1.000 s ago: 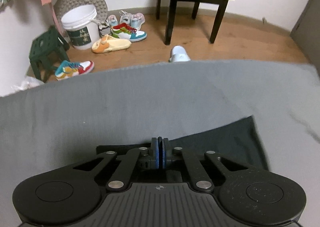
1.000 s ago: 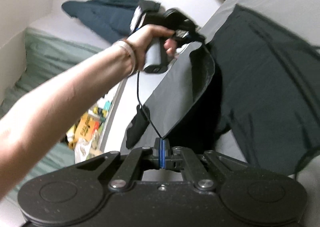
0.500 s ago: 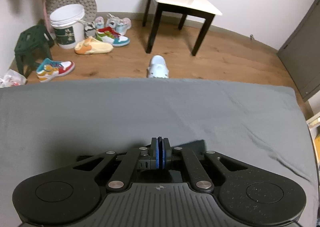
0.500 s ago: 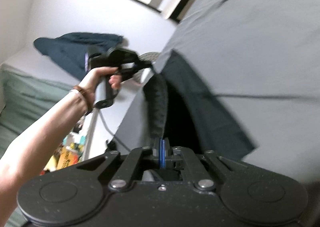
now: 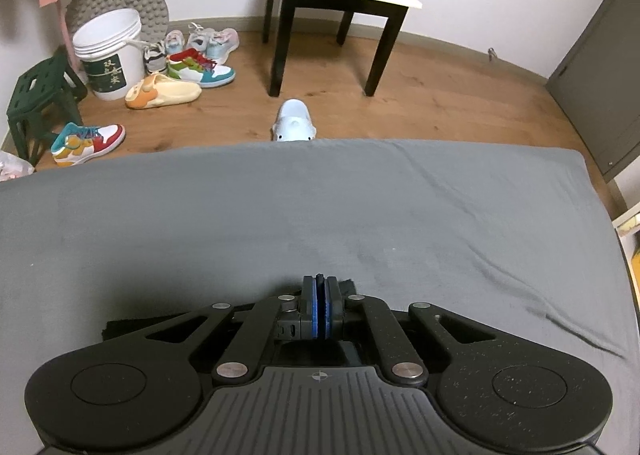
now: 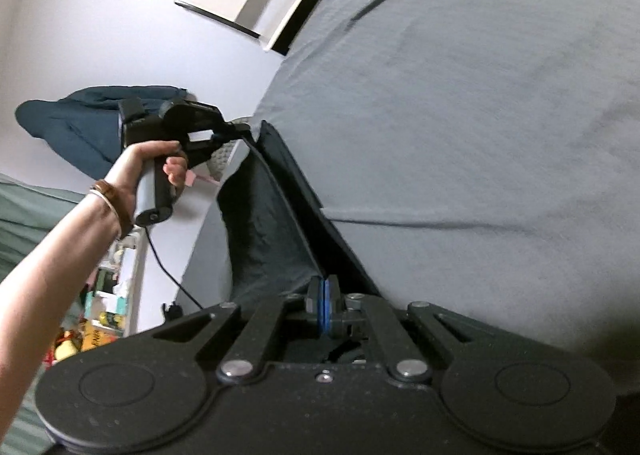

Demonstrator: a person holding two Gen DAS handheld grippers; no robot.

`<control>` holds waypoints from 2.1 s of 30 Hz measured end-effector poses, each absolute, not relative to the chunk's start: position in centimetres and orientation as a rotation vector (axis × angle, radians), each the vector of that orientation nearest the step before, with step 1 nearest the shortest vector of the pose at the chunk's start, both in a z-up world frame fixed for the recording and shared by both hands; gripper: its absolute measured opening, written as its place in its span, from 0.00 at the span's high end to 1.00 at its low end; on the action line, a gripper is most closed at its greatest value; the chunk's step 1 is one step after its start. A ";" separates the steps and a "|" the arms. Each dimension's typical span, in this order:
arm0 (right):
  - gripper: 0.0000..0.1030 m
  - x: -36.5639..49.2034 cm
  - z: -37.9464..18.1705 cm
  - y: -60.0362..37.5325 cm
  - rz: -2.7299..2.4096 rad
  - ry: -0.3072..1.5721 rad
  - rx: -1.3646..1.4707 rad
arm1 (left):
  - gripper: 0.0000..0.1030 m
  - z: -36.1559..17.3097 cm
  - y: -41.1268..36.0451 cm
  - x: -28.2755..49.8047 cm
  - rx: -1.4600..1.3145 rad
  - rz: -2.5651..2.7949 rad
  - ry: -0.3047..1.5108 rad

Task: Fold clothes
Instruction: 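Lift the waistband with both grippers and fold it toward the hem, then lower the folded waistband onto the trousers and open both grippers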

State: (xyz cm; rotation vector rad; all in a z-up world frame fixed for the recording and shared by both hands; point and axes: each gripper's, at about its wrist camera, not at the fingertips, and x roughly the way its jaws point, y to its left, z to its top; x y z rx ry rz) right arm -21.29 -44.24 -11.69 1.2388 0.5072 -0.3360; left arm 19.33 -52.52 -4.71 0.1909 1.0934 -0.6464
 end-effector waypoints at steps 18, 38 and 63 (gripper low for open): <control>0.99 -18.8 -11.1 -41.4 -0.413 0.697 1.041 | 0.97 -5.9 -56.1 17.1 0.351 -0.660 1.004; 0.99 -18.6 -11.6 -42.3 -0.411 0.664 1.101 | 0.96 2.9 -37.4 10.9 0.524 -0.934 0.875; 0.97 -20.0 -11.3 -43.6 -0.468 0.562 1.165 | 0.25 -7.6 -17.6 -6.8 -0.497 -0.808 1.096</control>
